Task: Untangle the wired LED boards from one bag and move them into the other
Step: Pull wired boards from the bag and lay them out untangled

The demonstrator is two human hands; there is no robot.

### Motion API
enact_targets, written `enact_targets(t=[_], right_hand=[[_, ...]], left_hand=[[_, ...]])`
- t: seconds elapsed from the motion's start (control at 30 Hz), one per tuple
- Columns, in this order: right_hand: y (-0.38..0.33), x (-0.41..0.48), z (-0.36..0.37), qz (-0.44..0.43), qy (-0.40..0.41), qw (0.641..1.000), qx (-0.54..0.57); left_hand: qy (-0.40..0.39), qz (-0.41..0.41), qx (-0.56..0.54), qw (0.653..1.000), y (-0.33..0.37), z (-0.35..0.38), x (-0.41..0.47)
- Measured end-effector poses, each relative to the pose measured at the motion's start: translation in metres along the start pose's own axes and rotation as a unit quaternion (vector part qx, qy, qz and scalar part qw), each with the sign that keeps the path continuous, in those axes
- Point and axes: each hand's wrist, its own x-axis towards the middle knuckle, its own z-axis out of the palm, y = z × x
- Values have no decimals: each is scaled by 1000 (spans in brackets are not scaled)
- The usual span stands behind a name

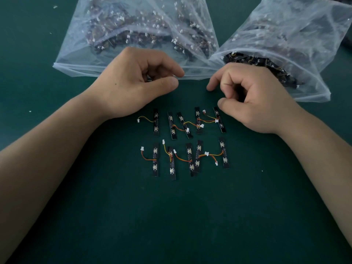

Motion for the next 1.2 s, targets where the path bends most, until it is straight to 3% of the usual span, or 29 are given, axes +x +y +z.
enact_targets(t=[1.2], right_hand=[[8, 3, 2, -17, 13, 999, -27]], left_hand=[[-10, 15, 37, 999, 0, 0, 2]])
